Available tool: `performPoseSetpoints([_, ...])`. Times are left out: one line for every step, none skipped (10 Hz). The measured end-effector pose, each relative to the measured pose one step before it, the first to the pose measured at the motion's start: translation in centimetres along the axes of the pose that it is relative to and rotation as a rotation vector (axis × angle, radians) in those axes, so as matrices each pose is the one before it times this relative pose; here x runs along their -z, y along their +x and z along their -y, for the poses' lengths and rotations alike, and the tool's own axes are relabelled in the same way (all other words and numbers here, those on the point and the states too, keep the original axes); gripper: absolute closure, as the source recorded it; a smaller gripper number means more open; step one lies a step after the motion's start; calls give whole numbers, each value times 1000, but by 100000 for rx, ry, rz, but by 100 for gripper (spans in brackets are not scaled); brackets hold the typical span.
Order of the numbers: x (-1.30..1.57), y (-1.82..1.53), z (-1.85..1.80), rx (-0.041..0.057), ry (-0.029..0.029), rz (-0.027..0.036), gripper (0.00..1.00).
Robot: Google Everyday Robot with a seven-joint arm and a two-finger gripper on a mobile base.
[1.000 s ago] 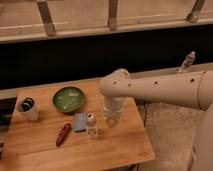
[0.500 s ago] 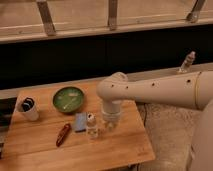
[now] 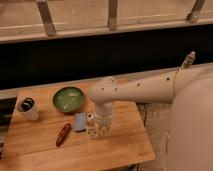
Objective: Knock the bottle over
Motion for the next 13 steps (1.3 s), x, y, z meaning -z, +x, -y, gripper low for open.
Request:
performPoseSetpoints([-1221,35,-648,1251,-137,-2858,100])
performPoseSetpoints([-890,-35,-503,1029,-130,-1974,100])
performPoseSetpoints([-475,-133,-396,674,-342,-1160,100])
performPoseSetpoints([4,-239,-376,433,-435,-61,100])
performPoseSetpoints([575,-334,-547,521,-368,971,100])
performPoseSetpoints([1024,-355,-684,639,-552,1383,100])
performPoseSetpoints([1415,-527,-634,654,-917,1905,100])
performPoseSetpoints([1185,-618,-813,901,-1391,1469,100])
performPoseSetpoints([854,-701,-1162,1777,-1717,1006,100])
performPoseSetpoints([192,-476,-982,1757,-1096,98,100])
performPoseSetpoints([-33,-551,-1104,2223,-1276,-528,100])
performPoseSetpoints([-81,-313,-712,1534,-335,-400,100])
performPoseSetpoints([-124,-175,-750,1588,68,-245,100])
